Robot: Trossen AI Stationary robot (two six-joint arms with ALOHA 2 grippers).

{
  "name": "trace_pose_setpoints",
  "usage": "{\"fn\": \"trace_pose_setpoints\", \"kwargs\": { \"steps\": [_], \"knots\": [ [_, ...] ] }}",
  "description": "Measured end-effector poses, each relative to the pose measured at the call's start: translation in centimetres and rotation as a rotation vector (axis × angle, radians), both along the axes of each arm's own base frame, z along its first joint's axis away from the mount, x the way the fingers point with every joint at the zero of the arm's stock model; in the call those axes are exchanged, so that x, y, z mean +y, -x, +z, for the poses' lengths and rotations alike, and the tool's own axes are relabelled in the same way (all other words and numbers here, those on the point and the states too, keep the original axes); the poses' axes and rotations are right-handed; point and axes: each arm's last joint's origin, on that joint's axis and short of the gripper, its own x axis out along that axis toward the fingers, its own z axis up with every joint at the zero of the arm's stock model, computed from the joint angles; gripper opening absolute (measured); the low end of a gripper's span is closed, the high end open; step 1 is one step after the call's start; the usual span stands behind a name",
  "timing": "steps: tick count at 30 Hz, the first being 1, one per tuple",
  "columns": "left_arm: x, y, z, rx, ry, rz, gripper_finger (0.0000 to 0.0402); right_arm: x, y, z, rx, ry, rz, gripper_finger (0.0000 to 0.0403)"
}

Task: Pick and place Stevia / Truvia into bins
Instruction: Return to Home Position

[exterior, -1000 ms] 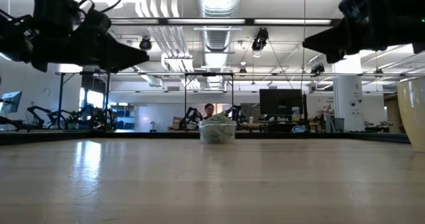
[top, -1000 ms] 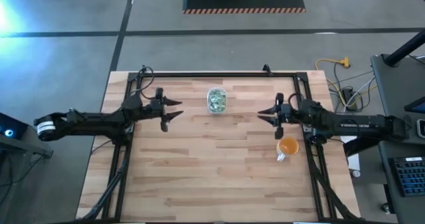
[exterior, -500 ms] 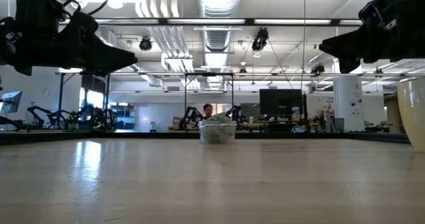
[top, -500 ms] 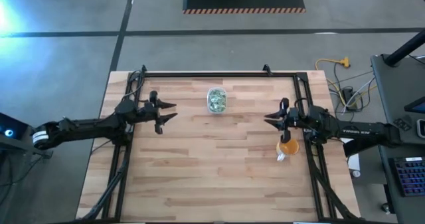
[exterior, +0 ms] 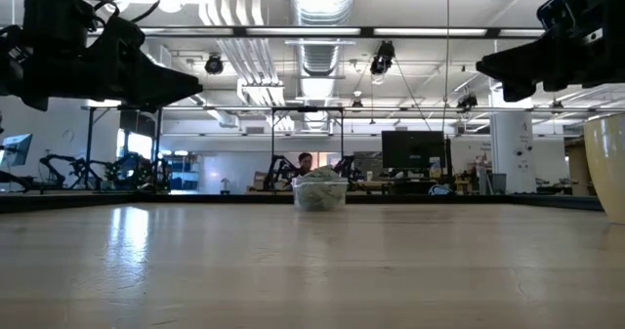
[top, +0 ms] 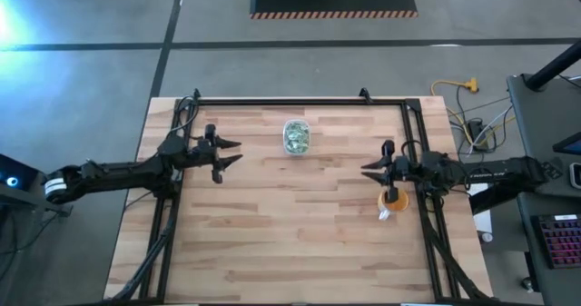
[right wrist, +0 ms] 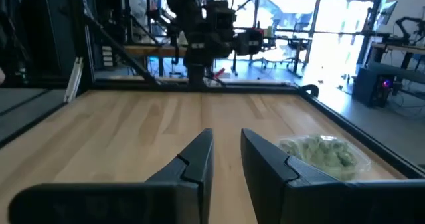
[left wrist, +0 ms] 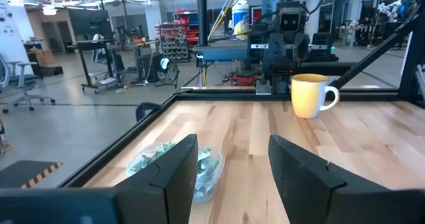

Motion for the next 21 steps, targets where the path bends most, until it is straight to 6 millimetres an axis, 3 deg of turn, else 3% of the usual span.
{"fn": "trace_pose_setpoints", "kwargs": {
  "steps": [15,21],
  "knots": [
    [-0.5,0.7,0.6,-0.036,-0.024,-0.055,0.0170,0.0,2.1,0.6,-0.049,0.014,0.005,0.0068],
    [-0.7,1.1,0.5,-0.016,-0.021,-0.060,0.0170,0.0,2.0,0.5,-0.032,0.008,0.006,0.0068]
  ]
}}
